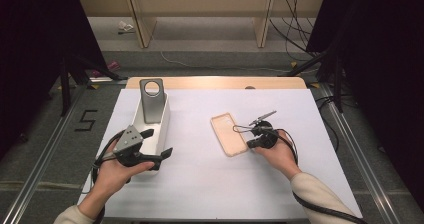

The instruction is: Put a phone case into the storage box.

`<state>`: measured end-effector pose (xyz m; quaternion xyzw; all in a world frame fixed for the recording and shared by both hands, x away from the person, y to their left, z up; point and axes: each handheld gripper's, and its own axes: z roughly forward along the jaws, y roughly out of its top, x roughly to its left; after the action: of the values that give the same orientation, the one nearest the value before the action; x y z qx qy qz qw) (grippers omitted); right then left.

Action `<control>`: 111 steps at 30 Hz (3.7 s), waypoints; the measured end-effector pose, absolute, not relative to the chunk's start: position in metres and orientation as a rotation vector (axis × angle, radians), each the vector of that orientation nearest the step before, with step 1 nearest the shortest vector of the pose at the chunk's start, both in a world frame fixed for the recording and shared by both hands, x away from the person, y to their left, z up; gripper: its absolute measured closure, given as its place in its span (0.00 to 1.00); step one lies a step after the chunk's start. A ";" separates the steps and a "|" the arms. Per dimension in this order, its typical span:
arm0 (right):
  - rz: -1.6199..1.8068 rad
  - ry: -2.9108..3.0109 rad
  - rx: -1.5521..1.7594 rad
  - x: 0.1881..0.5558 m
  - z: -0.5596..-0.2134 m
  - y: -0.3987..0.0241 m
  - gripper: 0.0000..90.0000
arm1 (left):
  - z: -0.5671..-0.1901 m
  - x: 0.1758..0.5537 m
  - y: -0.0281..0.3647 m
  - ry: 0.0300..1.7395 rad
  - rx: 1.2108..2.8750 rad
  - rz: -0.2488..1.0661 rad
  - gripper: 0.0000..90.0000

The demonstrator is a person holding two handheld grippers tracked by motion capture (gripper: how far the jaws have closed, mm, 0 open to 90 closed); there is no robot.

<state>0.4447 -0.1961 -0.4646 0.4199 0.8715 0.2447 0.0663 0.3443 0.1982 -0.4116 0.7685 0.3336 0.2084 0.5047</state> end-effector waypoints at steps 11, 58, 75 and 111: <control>0.751 2.666 1.220 0.439 -0.465 -0.181 1.00 | -0.414 0.343 0.197 0.797 1.863 0.492 0.12; 0.712 2.659 0.697 0.433 -0.443 -0.146 0.38 | -0.415 0.343 0.194 0.787 1.865 0.482 0.12; 0.465 2.737 0.332 0.427 -0.444 -0.112 0.32 | -0.416 0.343 0.193 0.782 1.871 0.479 0.12; 0.308 2.755 0.218 0.433 -0.453 -0.087 0.33 | -0.417 0.343 0.192 0.779 1.873 0.471 0.12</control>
<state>0.4327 -0.0871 -0.4529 0.0772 0.9747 0.1091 0.1793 0.3427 0.1921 -0.4173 0.7763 0.3230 0.1953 0.5049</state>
